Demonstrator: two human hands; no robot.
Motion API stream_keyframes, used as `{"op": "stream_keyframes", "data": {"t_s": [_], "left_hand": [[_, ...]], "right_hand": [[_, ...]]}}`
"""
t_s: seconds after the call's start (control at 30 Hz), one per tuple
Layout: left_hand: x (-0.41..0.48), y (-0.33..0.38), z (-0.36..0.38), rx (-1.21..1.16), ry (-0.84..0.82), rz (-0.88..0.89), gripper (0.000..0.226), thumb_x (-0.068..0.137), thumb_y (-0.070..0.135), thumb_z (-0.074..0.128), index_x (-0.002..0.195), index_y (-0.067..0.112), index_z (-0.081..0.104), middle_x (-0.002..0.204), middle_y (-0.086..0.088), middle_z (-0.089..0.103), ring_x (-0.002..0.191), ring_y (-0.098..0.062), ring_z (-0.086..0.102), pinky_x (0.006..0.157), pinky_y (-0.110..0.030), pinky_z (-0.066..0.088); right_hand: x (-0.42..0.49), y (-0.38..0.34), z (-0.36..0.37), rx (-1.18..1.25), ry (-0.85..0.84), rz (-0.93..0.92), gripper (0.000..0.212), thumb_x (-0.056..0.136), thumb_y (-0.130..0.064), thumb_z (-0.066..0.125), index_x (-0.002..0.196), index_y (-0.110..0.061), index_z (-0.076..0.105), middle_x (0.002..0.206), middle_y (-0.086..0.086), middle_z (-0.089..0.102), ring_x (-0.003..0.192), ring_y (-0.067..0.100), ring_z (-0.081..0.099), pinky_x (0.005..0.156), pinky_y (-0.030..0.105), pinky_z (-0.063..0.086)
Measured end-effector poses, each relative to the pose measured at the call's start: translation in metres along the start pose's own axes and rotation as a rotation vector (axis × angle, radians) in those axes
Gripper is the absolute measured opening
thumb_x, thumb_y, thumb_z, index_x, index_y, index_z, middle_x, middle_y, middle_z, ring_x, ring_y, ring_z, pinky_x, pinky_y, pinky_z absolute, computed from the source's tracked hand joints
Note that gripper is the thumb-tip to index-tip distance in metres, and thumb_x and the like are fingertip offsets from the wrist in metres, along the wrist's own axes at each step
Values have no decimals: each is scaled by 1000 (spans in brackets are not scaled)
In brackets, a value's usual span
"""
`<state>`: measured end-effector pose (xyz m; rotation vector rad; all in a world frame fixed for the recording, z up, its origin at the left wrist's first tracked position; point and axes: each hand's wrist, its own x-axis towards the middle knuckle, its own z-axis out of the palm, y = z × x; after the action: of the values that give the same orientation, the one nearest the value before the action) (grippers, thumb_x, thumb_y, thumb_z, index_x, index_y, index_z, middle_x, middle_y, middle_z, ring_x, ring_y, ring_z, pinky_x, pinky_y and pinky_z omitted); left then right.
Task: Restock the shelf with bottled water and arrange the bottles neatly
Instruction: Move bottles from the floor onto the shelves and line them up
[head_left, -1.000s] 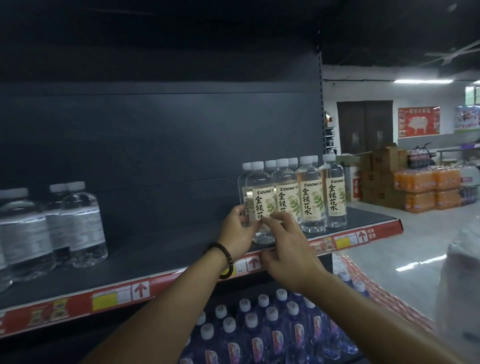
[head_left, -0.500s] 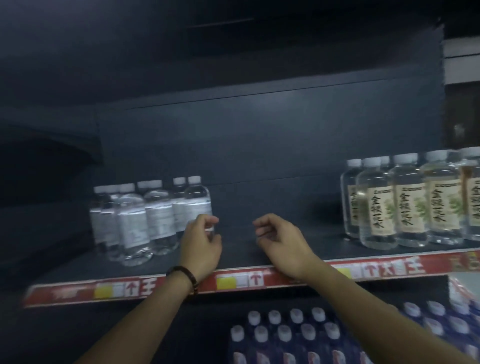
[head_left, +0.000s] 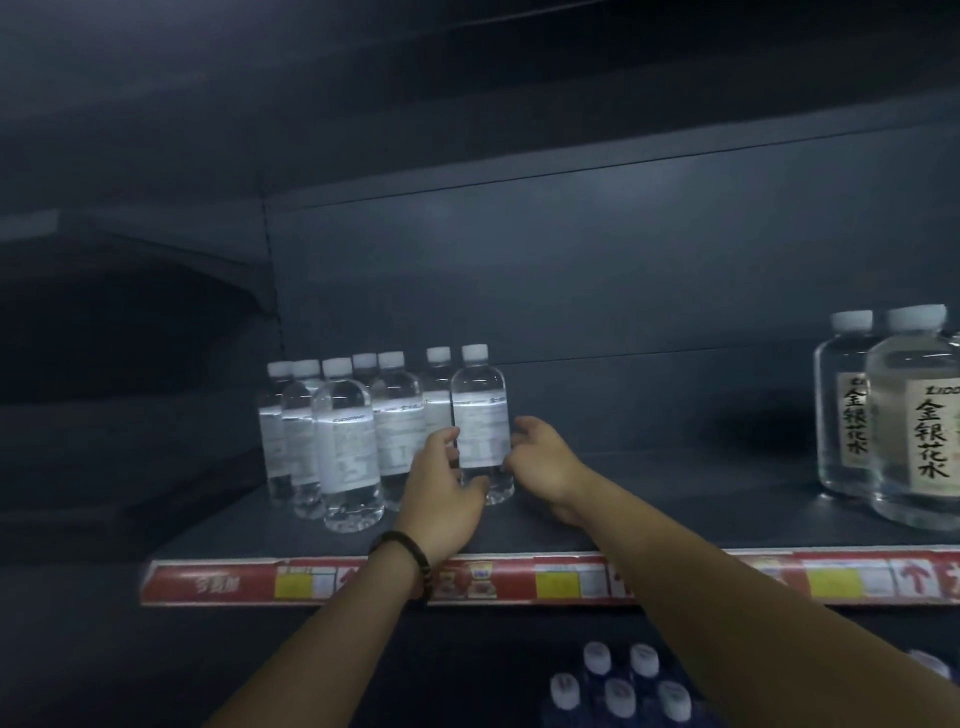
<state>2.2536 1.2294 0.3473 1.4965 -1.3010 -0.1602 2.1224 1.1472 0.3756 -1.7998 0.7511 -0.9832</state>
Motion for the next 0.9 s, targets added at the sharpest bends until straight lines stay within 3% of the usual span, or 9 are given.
{"op": "stream_keyframes", "data": {"t_s": [0.13,0.2,0.3,0.43,0.53,0.6,0.67,0.73,0.9], "left_hand": [[3,-1,-3,-85,-31,-29,56,93,7,75,127,33,39,111,21,58,94,9,61,66,-8,48],[5,1,-3,-121,-64,-47,53,91,11,77,130,27,45,120,15,62,103,6,63,74,-12,47],[10,8,4,-181,-112,-72,54,90,14,78,136,25,52,126,10,69,113,-4,66,92,-23,52],[19,17,20,-217,-214,-99,46,94,15,72,137,27,60,122,10,74,114,-11,70,105,-42,56],[24,23,34,-245,-262,-120,42,100,12,65,140,20,55,122,4,75,109,-16,74,99,-47,60],[26,28,46,-289,-292,-129,42,102,10,62,141,19,50,121,1,76,105,-17,76,94,-45,62],[25,34,61,-357,-349,-132,41,104,10,61,143,16,49,123,-1,76,107,-17,76,89,-37,63],[24,45,78,-394,-406,-126,38,105,9,58,142,16,50,125,-2,75,107,-16,75,81,-29,62],[23,77,131,-449,-482,-105,37,106,5,56,141,12,49,114,-6,76,95,-15,77,78,-30,63]], "right_hand": [[-7,-4,-2,31,4,-11,43,89,17,54,122,-8,64,107,9,76,92,16,74,64,18,58],[-11,-3,-7,-32,46,-37,41,88,13,57,125,-5,64,103,8,75,86,14,73,64,20,56],[-21,0,-22,-190,97,-98,38,88,2,69,120,-12,57,108,2,71,98,14,69,72,23,56],[-41,8,-45,-310,92,-170,35,90,0,70,119,-19,59,119,-7,72,112,7,69,80,12,54],[-62,11,-64,-447,91,-257,49,91,1,65,136,-19,60,133,-4,66,122,10,64,104,20,52],[-76,14,-77,-605,74,-300,62,92,-4,65,151,-18,51,146,-2,54,134,12,53,116,22,38],[-89,19,-89,-721,40,-286,78,93,-11,63,164,-15,32,157,0,37,143,15,42,117,18,29],[-100,24,-99,-756,40,-238,88,93,-16,62,169,-14,18,161,-1,27,147,18,39,120,22,31],[-123,24,-139,-781,130,-133,90,93,-20,64,169,-16,15,164,3,26,149,22,39,123,28,32]]}}
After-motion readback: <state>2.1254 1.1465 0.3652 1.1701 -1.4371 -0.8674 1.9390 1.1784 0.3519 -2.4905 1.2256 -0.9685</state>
